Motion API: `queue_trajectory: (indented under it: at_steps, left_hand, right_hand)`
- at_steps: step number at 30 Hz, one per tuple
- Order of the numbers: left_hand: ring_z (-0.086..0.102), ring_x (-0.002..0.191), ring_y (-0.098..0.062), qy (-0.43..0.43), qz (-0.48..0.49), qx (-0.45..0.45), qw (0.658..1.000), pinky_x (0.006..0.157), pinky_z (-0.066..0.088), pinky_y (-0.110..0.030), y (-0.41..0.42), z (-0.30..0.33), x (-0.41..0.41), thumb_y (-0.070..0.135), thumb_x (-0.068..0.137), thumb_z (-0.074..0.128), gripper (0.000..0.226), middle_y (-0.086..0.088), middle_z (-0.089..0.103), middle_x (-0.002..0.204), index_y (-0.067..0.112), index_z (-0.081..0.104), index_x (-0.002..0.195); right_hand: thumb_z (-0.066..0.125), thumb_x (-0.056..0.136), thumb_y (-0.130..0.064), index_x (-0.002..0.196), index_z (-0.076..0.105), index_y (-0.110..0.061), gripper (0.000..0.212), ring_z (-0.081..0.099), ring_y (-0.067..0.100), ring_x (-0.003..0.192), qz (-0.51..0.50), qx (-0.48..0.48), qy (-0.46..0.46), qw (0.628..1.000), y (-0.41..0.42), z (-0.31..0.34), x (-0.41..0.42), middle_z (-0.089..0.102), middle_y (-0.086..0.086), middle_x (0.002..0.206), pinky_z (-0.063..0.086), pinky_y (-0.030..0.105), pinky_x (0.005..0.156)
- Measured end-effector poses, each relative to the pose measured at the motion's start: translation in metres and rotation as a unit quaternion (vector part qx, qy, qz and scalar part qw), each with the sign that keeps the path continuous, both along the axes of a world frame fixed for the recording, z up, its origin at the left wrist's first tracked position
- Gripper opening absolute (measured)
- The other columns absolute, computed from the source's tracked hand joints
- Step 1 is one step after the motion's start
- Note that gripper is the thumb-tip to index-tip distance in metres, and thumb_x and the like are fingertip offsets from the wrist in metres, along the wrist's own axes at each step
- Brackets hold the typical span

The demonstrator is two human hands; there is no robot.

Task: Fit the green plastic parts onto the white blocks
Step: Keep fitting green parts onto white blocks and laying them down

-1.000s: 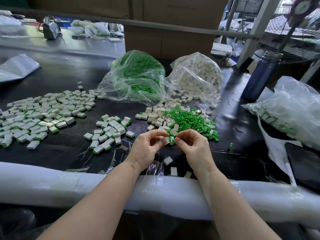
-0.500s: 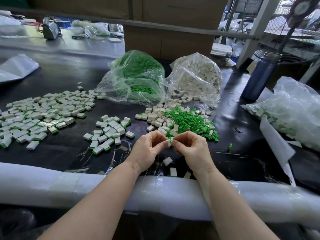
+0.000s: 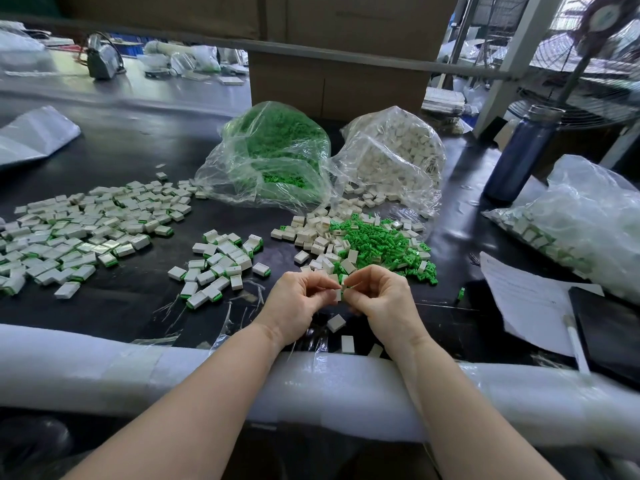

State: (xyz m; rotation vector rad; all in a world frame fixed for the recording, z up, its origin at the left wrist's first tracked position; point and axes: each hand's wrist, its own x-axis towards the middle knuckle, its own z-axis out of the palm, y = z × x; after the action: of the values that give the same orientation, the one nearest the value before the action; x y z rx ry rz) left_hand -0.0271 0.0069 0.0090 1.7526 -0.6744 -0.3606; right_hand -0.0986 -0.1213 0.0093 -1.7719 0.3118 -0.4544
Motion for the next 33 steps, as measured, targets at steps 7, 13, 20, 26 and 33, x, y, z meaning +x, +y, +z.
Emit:
queue_trajectory:
  at_steps: [7,13,20,26,33]
  left_hand:
    - [0.058,0.066,0.000,-0.011,-0.018,0.030,0.999,0.074,0.047,-0.010,-0.0003,-0.0007,-0.0009,-0.001,0.083,0.063,0.011,0.005,0.063,0.071,0.006,0.071,0.087]
    - [0.063,0.075,-0.006,-0.004,-0.018,0.002,1.000,0.077,0.049,-0.012,0.0006,0.0019,-0.0018,0.001,0.085,0.062,0.016,0.002,0.068,0.078,0.014,0.070,0.086]
    - [0.052,0.067,-0.017,-0.053,-0.014,0.015,0.998,0.074,0.047,-0.028,-0.0011,0.0002,-0.0034,0.007,0.085,0.064,0.019,-0.002,0.060,0.077,0.023,0.056,0.092]
    - [0.051,0.069,-0.015,-0.111,-0.013,0.047,0.993,0.072,0.049,-0.028,-0.0022,-0.0020,-0.0037,0.010,0.072,0.078,0.028,0.002,0.058,0.087,0.015,0.060,0.093]
    - [0.060,0.082,-0.006,-0.109,0.044,0.052,0.992,0.075,0.042,-0.003,-0.0016,-0.0048,0.0003,0.014,0.091,0.057,0.016,0.002,0.067,0.089,0.012,0.066,0.104]
  right_hand:
    - [0.066,0.075,0.011,0.070,0.061,-0.015,0.026,0.056,0.015,0.062,0.019,-0.014,0.018,1.000,-0.0006,-0.0022,0.0005,0.062,0.008,0.068,0.050,0.029,0.061]
    - [0.068,0.076,0.008,0.072,0.061,-0.013,0.022,0.055,0.007,0.054,0.010,0.009,0.000,1.000,-0.0010,-0.0018,0.0011,0.061,0.004,0.064,0.048,0.019,0.053]
    - [0.065,0.083,0.003,0.073,0.063,-0.009,0.016,0.055,0.005,0.046,-0.017,0.066,-0.014,0.998,-0.0016,-0.0030,0.0047,0.062,-0.003,0.055,0.046,0.016,0.047]
    - [0.067,0.082,-0.001,0.072,0.063,-0.012,0.016,0.056,0.005,0.046,-0.024,0.057,0.000,0.998,-0.0023,-0.0053,0.0049,0.062,-0.004,0.052,0.048,0.019,0.048]
    - [0.066,0.084,-0.003,0.072,0.065,-0.013,0.015,0.054,0.004,0.050,-0.017,0.056,-0.017,0.998,-0.0033,-0.0055,0.0041,0.063,0.001,0.059,0.047,0.018,0.051]
